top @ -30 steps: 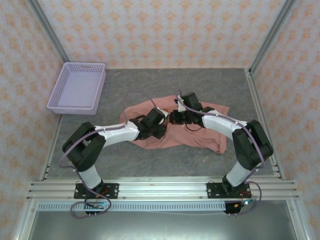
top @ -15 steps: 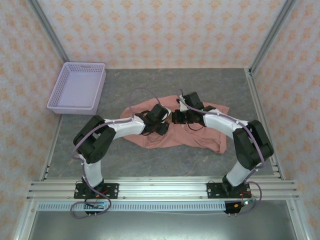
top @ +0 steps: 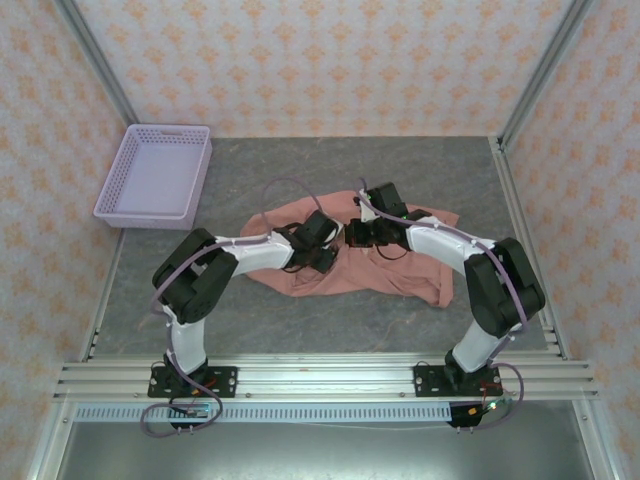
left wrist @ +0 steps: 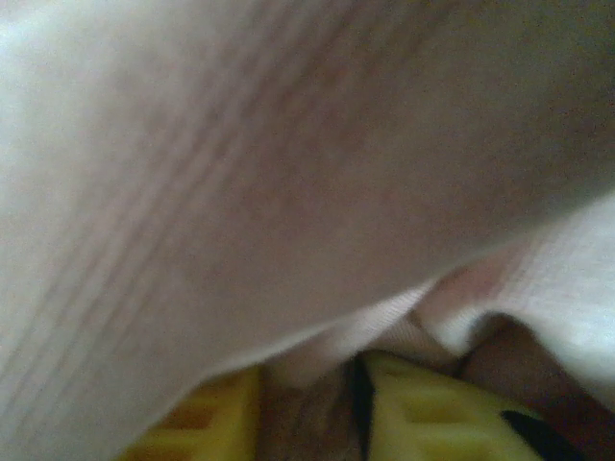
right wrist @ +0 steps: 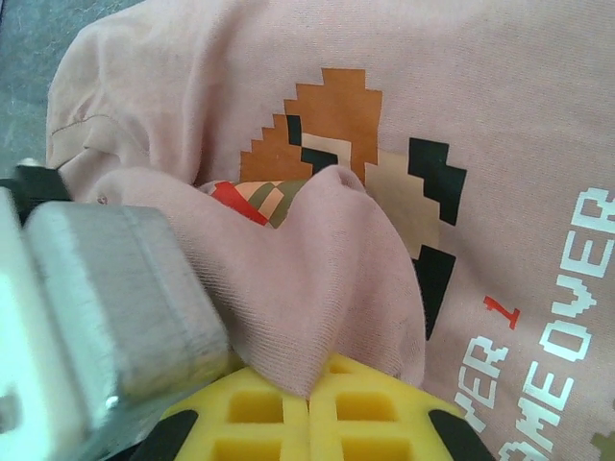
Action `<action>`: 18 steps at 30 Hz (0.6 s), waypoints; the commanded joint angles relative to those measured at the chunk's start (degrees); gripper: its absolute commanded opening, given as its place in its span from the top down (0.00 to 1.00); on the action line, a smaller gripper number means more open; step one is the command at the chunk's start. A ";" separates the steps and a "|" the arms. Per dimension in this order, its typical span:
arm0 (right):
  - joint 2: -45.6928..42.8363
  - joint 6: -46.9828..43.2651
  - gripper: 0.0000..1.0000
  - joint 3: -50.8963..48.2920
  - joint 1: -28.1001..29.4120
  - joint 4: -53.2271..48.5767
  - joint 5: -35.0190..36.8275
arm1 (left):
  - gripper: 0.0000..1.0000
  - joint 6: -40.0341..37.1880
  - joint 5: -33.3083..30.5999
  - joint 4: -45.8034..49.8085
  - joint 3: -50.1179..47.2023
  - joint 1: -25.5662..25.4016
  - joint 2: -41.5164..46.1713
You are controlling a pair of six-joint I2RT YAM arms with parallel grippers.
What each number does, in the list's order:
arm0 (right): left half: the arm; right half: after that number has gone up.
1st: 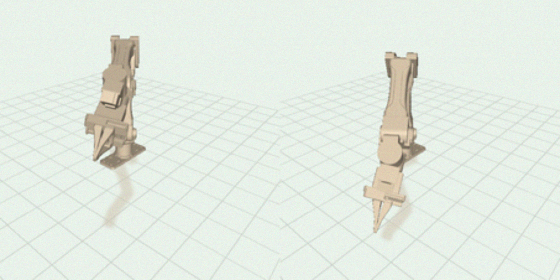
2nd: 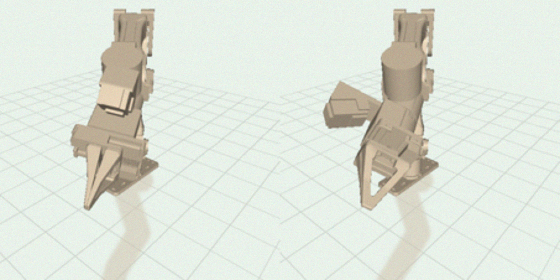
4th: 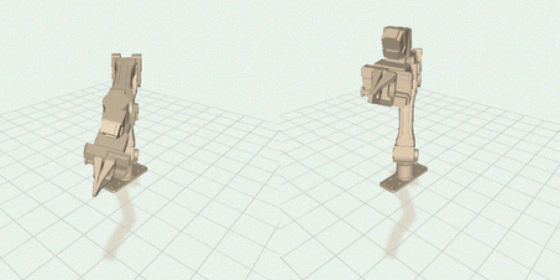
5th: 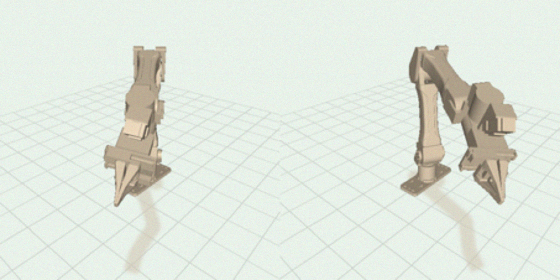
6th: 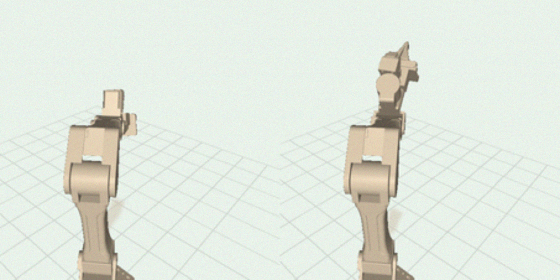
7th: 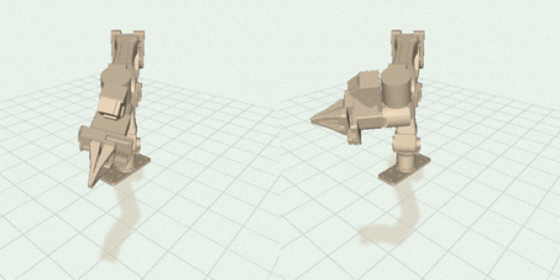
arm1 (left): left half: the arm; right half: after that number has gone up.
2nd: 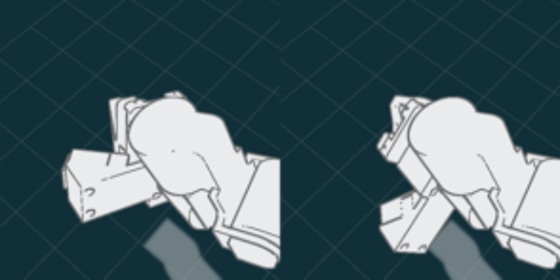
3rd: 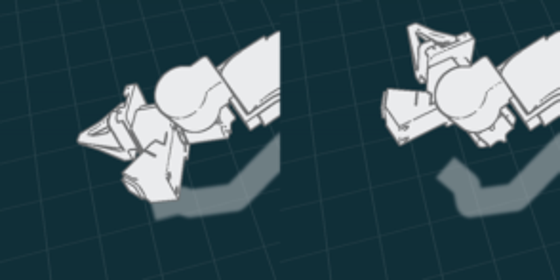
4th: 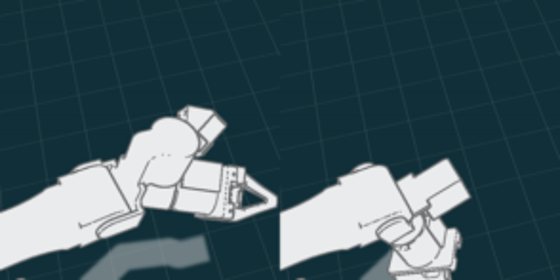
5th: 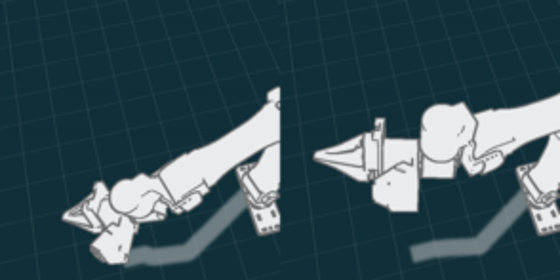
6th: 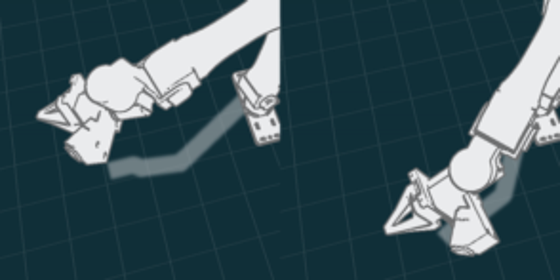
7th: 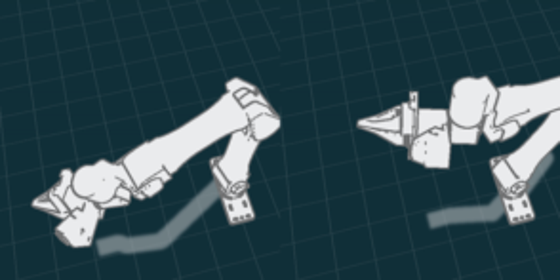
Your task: Fold the inside-out t-shirt
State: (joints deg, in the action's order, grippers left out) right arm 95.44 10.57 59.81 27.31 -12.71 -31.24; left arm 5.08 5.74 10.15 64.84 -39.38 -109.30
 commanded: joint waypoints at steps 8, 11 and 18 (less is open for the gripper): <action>-1.06 -4.94 1.00 1.37 -0.59 -3.08 4.43 | 0.97 2.42 4.50 -1.86 -2.59 1.93 8.21; -2.30 -6.58 1.00 1.35 -0.59 -4.18 6.42 | 0.99 4.27 10.12 -4.38 -5.29 3.76 12.87; -2.68 -6.57 1.00 3.55 -0.56 -6.48 9.62 | 1.00 4.50 20.63 -4.83 -10.71 5.80 21.62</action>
State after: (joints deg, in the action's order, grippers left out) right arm 94.65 4.99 60.69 27.16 -16.93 -25.47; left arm 8.95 20.43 6.13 56.38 -34.09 -90.48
